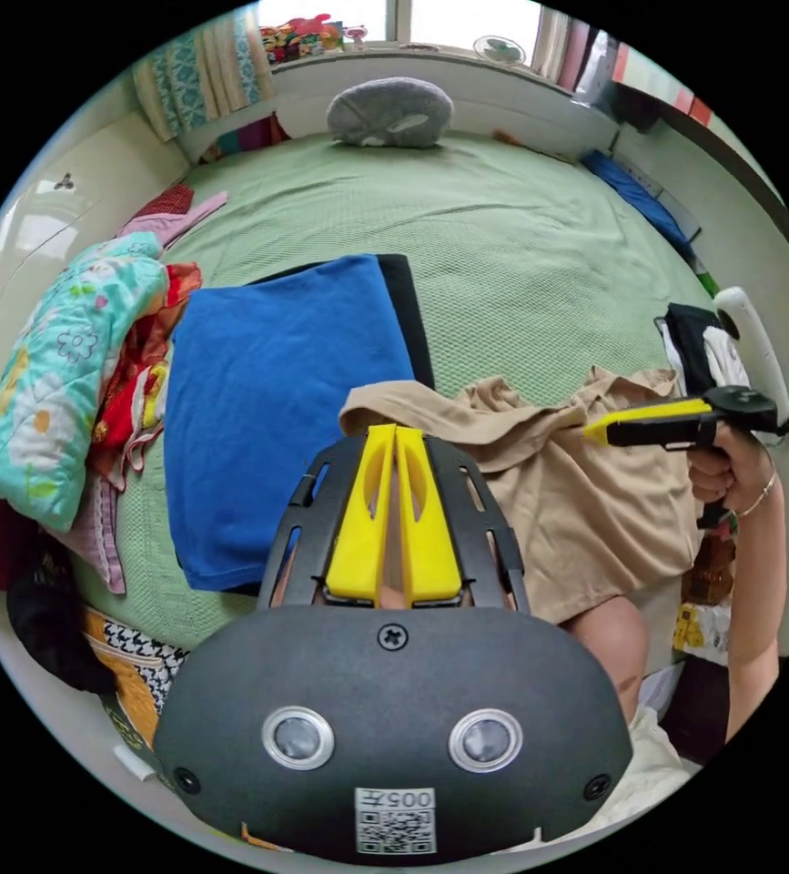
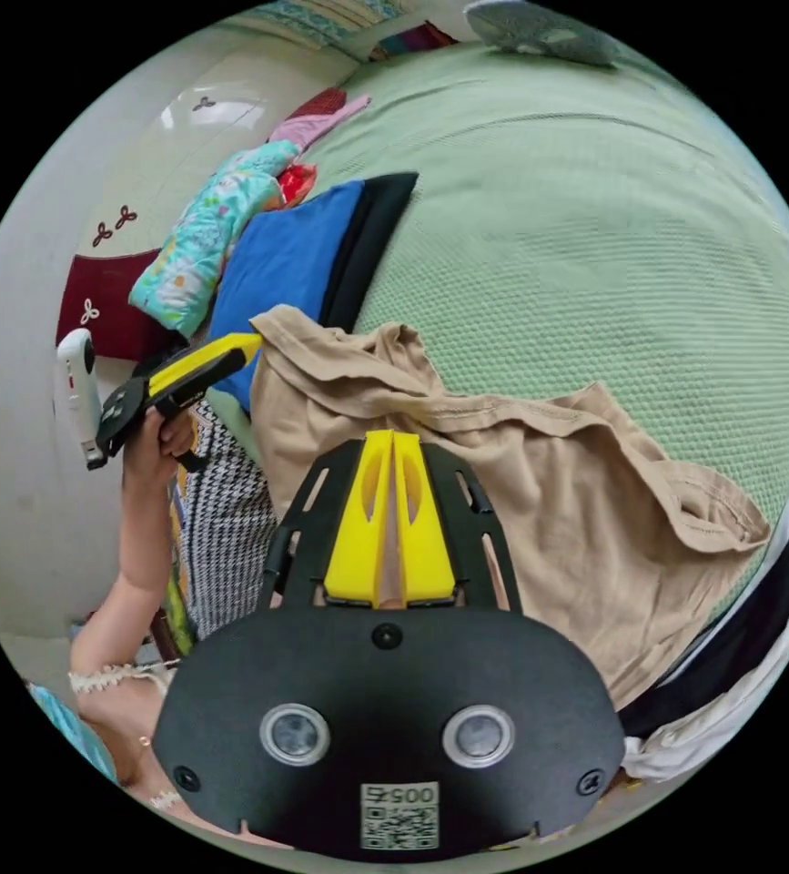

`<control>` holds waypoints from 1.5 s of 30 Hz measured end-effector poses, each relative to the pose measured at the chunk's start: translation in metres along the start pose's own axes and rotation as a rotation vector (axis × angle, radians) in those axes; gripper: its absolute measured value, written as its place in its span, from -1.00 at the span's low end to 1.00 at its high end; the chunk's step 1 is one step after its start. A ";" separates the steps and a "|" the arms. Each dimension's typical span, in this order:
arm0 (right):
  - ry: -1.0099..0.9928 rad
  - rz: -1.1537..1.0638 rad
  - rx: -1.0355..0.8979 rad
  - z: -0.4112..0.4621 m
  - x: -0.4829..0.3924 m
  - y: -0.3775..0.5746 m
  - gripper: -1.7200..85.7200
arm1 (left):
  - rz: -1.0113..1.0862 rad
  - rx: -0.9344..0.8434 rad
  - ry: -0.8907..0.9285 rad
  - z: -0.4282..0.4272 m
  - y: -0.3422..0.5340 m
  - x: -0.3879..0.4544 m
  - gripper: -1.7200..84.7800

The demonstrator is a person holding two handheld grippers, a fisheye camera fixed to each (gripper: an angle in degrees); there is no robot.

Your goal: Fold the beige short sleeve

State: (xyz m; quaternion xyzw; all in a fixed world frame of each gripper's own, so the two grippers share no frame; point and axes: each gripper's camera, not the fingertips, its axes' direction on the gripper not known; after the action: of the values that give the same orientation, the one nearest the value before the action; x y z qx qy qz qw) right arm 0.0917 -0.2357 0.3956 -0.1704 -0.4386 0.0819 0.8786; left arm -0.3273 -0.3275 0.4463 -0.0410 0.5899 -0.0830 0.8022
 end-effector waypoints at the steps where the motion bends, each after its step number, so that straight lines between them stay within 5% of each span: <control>1: 0.026 -0.010 0.035 -0.003 -0.004 0.003 -0.98 | 0.007 -0.001 -0.013 0.000 0.001 0.001 -0.97; 12: 0.462 -0.490 0.220 0.033 -0.136 0.064 -0.71 | 0.030 -0.046 0.017 0.010 0.005 -0.018 -0.87; 18: 0.652 -0.504 0.157 0.064 -0.152 0.060 -0.82 | 0.009 -0.055 0.035 0.011 0.007 -0.033 -0.88; 28: 0.296 -0.072 0.232 -0.027 -0.090 0.027 -0.99 | -0.079 0.002 0.009 -0.001 0.003 -0.071 -0.95; 32: 0.140 -0.118 0.336 -0.062 -0.069 0.060 -0.94 | -0.080 0.048 0.057 -0.009 0.019 -0.075 -0.96; 38: 0.306 -0.135 0.343 -0.090 -0.047 0.126 -0.82 | -0.056 0.031 -0.008 0.002 0.051 -0.070 -0.95; 45: 0.266 -0.053 0.313 -0.113 0.000 0.208 -0.79 | -0.046 0.029 0.054 -0.003 0.089 -0.068 -0.93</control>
State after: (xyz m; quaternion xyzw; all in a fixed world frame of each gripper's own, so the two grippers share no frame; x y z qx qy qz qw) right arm 0.1835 -0.0687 0.2553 -0.0293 -0.3049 0.1026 0.9464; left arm -0.3425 -0.2278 0.4948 -0.0407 0.6092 -0.1112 0.7842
